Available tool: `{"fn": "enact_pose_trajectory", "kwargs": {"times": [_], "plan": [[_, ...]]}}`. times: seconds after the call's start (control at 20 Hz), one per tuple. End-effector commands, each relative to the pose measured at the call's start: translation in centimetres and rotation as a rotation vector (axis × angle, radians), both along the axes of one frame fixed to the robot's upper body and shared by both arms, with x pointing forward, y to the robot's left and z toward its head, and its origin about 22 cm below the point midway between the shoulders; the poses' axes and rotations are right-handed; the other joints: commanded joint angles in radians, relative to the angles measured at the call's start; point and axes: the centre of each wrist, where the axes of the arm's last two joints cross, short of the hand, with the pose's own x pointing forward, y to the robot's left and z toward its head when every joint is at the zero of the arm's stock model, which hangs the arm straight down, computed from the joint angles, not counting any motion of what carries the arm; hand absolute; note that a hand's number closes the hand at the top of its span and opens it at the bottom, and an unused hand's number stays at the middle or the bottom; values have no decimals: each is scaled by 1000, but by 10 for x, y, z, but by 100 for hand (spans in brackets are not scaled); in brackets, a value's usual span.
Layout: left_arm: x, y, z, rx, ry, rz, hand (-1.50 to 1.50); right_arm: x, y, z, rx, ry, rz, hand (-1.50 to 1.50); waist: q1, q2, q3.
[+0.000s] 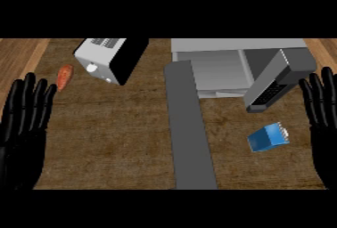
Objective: Pick up the milk, place it into the microwave and close the microwave
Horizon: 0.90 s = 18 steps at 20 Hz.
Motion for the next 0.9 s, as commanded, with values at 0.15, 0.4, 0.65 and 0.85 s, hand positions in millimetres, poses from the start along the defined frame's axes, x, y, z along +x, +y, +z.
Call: {"fn": "enact_pose_trajectory", "kwargs": {"times": [0.15, 0.4, 0.65, 0.85], "plan": [[-1, -6, -6, 17, 32, 7, -150, -43, -56, 14, -40, -15, -30, -150, 28, 0, -13], [-12, -9, -37, -257, 144, 9, -150, -55, -47, 2, 14, 169, 26, -150, 33, -1, -14], [-30, -18, -55, -274, 137, -11, -150, -59, -57, -18, 24, 177, 3, -150, 39, 2, -13], [-48, -19, -61, -277, 142, -16, -150, -81, -65, -30, 30, 194, -8, -150, 38, 1, -13]]}}
